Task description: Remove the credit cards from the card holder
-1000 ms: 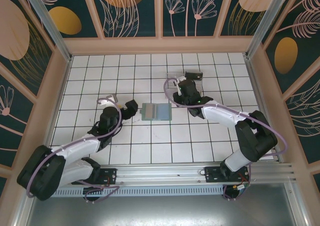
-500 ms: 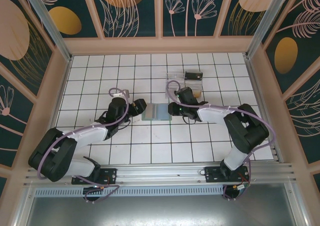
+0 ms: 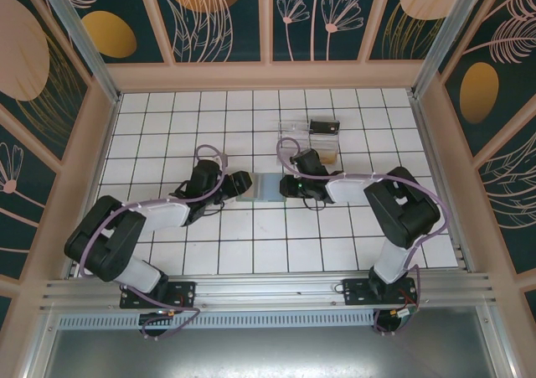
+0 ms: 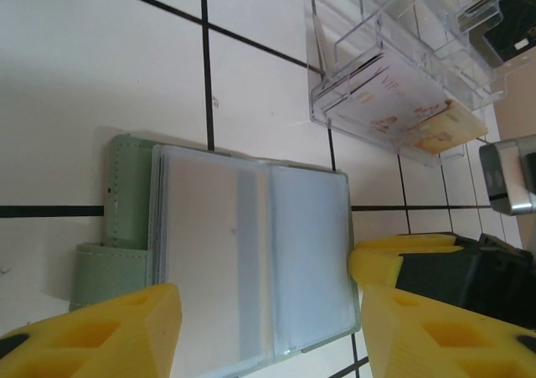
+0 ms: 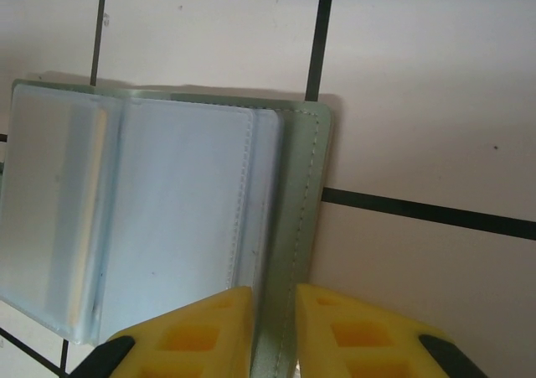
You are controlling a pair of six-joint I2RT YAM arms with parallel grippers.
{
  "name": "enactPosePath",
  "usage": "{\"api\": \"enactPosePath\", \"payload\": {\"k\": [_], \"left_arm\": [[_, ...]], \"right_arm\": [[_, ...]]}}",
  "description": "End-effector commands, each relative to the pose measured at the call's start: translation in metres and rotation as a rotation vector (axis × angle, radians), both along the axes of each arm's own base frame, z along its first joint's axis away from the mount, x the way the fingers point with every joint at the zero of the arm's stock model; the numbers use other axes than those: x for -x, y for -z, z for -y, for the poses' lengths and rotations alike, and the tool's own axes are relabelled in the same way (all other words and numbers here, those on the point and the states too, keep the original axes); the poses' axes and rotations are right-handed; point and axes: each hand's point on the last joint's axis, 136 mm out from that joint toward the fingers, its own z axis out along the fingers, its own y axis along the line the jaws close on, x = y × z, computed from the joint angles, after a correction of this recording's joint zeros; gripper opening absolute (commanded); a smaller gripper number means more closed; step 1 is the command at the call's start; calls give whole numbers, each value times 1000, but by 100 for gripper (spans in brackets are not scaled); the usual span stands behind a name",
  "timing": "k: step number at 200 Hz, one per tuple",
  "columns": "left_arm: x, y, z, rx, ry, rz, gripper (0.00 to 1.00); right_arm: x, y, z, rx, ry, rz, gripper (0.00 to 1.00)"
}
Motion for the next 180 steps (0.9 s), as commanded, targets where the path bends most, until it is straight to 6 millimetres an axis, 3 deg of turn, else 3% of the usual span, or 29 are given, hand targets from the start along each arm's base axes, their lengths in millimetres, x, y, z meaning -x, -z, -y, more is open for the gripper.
{"api": "enactPosePath", "payload": {"k": [1, 90, 180], "left_arm": [[-4, 0, 7, -2, 39, -8, 57], [-5, 24, 4, -66, 37, -56, 56], [-2, 33, 7, -66, 62, -80, 56]], "right_arm": [[2, 8, 0, -5, -1, -26, 21], [1, 6, -4, -13, -10, -33, 20], [3, 7, -5, -15, -9, -40, 20]]}}
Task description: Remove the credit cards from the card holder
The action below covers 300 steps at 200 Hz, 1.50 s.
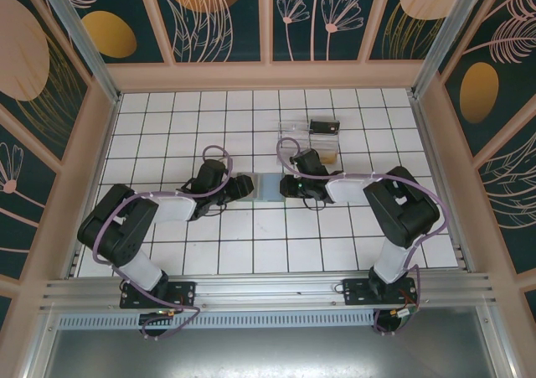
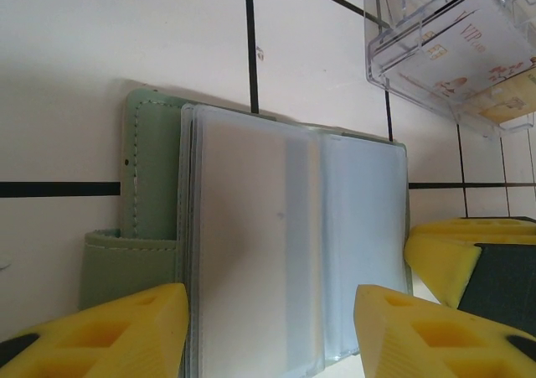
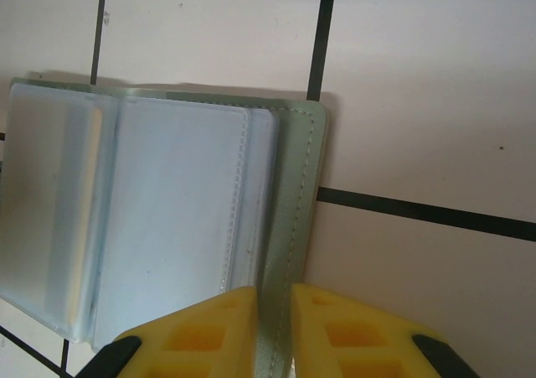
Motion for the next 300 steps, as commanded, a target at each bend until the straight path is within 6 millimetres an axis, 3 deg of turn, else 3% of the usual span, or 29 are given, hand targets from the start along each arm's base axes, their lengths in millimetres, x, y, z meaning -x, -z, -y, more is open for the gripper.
{"api": "enactPosePath", "payload": {"k": [1, 107, 210, 257, 300], "left_arm": [[-2, 1, 4, -2, 29, -1, 56], [2, -7, 20, 74, 103, 7, 62], [3, -13, 28, 106, 133, 18, 80], [3, -16, 27, 104, 139, 30, 98], [3, -16, 24, 84, 130, 32, 99]], "right_arm": [[1, 6, -4, -10, -3, -32, 20], [3, 9, -5, -8, -6, -41, 20], [5, 12, -6, -7, -5, -50, 20], [6, 12, -6, -11, -4, -52, 21], [5, 10, -5, -12, 2, -48, 21]]}}
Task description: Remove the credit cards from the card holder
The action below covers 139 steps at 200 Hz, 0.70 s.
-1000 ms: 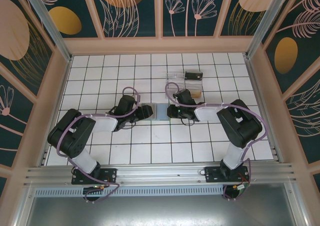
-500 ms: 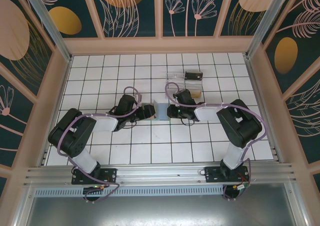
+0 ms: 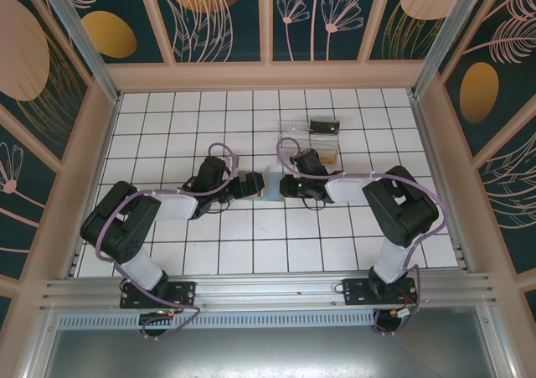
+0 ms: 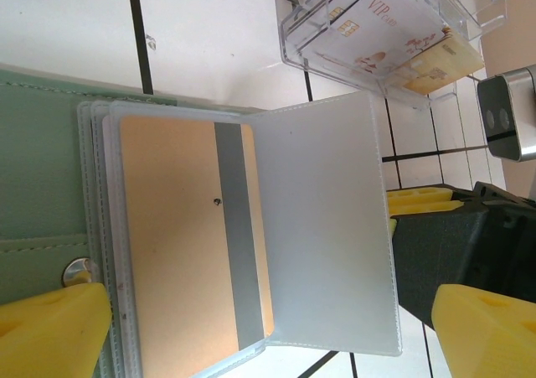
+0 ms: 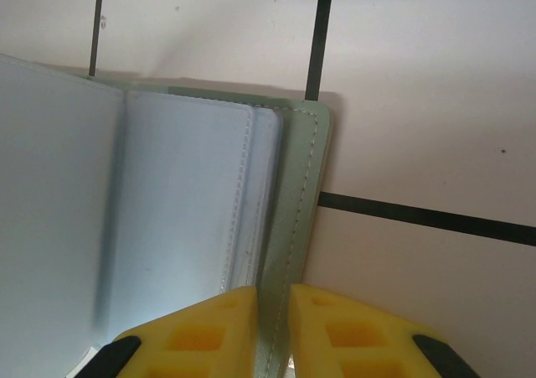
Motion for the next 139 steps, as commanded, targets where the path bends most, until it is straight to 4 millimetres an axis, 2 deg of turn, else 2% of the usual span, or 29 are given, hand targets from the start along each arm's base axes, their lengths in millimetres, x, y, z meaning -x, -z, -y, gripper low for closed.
{"api": "enactPosePath", "payload": {"k": [1, 37, 78, 102, 122, 128, 139], "left_arm": [[-1, -1, 0, -14, 7, 4, 99], [-4, -6, -9, -63, -17, 29, 99], [-8, -11, -15, -107, -38, 54, 99], [-11, -15, -18, -124, -47, 71, 98], [-16, -18, -23, -161, -64, 97, 88], [-18, -19, -24, -166, -69, 106, 79], [-20, -22, -26, -175, -80, 120, 56]], "right_arm": [[6, 9, -5, -7, -7, -42, 21], [0, -4, 2, 8, 16, -3, 22], [-10, -31, 10, 17, 58, 65, 24], [-12, -46, 4, -20, 51, 83, 24], [-11, -57, -9, -90, 27, 76, 23], [-11, -59, -13, -112, 20, 70, 23], [-10, -63, -21, -149, 5, 58, 23]]}}
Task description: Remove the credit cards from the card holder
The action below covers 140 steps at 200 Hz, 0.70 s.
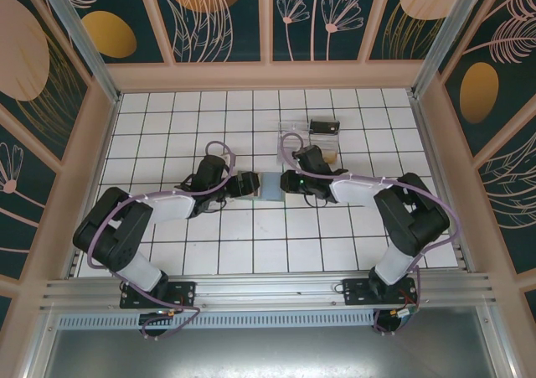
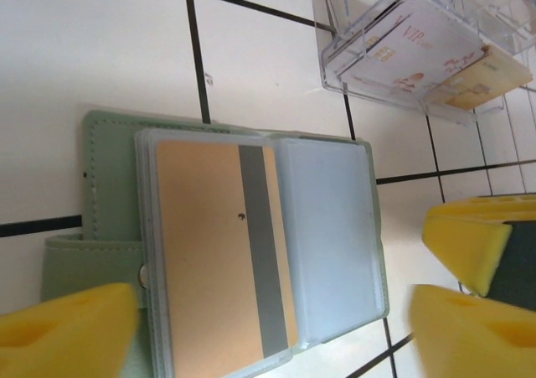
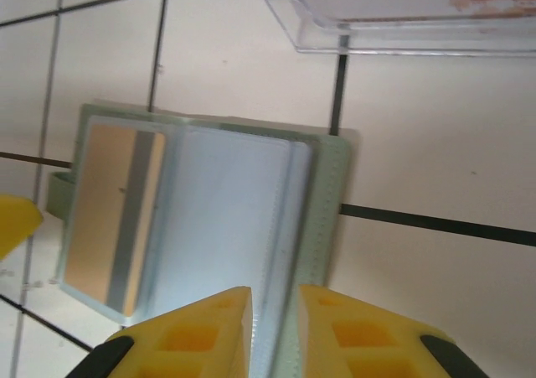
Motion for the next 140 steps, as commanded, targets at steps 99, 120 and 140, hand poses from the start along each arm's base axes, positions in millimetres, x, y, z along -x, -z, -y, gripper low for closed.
{"api": "enactPosePath", "payload": {"k": [99, 120, 140], "left_arm": [[-23, 23, -19, -166, -57, 21, 0], [-23, 29, -19, -174, -55, 8, 0], [-21, 33, -19, -178, -51, -2, 0]], "right_arm": [[-7, -25, -74, -289, -80, -108, 18], [-7, -16, -76, -286, -71, -137, 18], [-7, -8, -75, -280, -58, -156, 18]]}}
